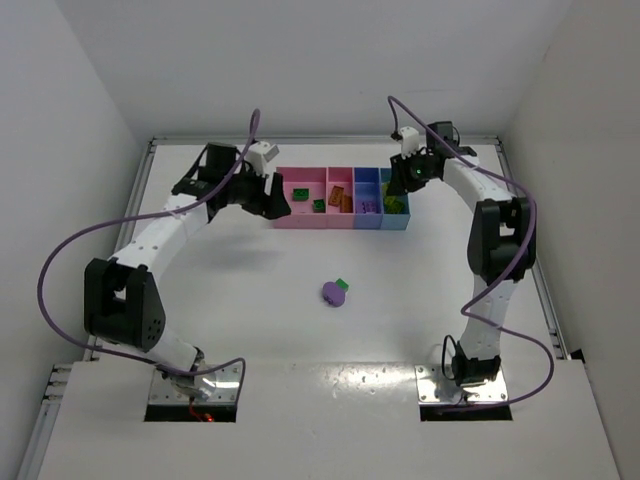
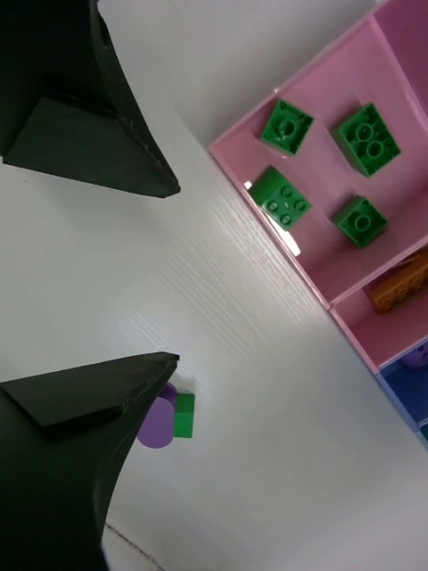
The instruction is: Sort the legos into containers by color
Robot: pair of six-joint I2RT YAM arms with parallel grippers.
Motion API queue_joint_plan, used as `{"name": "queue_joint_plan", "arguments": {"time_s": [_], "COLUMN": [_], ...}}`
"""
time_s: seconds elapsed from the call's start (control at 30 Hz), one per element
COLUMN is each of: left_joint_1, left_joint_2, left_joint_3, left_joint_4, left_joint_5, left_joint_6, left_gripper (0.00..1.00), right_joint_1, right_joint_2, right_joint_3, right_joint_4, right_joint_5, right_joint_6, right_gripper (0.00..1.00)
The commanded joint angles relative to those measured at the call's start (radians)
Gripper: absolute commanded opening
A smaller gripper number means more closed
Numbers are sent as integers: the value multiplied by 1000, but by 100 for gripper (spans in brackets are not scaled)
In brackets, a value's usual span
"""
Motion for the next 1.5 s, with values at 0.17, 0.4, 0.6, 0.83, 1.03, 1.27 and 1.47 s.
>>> {"name": "queue_joint_plan", "arguments": {"time_s": [0.17, 0.4, 0.6, 0.83, 1.03, 1.27, 1.47], "left_joint_1": [-141, -253, -382, -535, -586, -595, -605], "left_joint_2": [26, 49, 49, 117, 195, 272, 305], "left_joint_3": [20, -1, -44, -58, -11, 26, 60], "left_joint_4": [-23, -58, -58, -58, -69, -78, -78], "left_joint_5": [-29, -108, -191, -352, -399, -394, -349], "left_joint_6": [90, 80, 25, -71, -130, -150, -150], "left_gripper": [76, 76, 76, 76, 76, 76, 75], "right_joint_1": [-7, 2, 2, 0, -20, -58, -87], "right_joint_2": [-8, -76, -175, -326, -452, -528, -538], "right_joint_3": [18, -62, -82, -177, -298, -372, -401], "right_joint_4": [32, 52, 61, 61, 70, 81, 81], "right_joint_5": [104, 145, 136, 127, 159, 159, 150], "right_joint_6": [14, 13, 73, 125, 113, 113, 113], "right_gripper": [29, 72, 78, 78, 78, 78, 78]}}
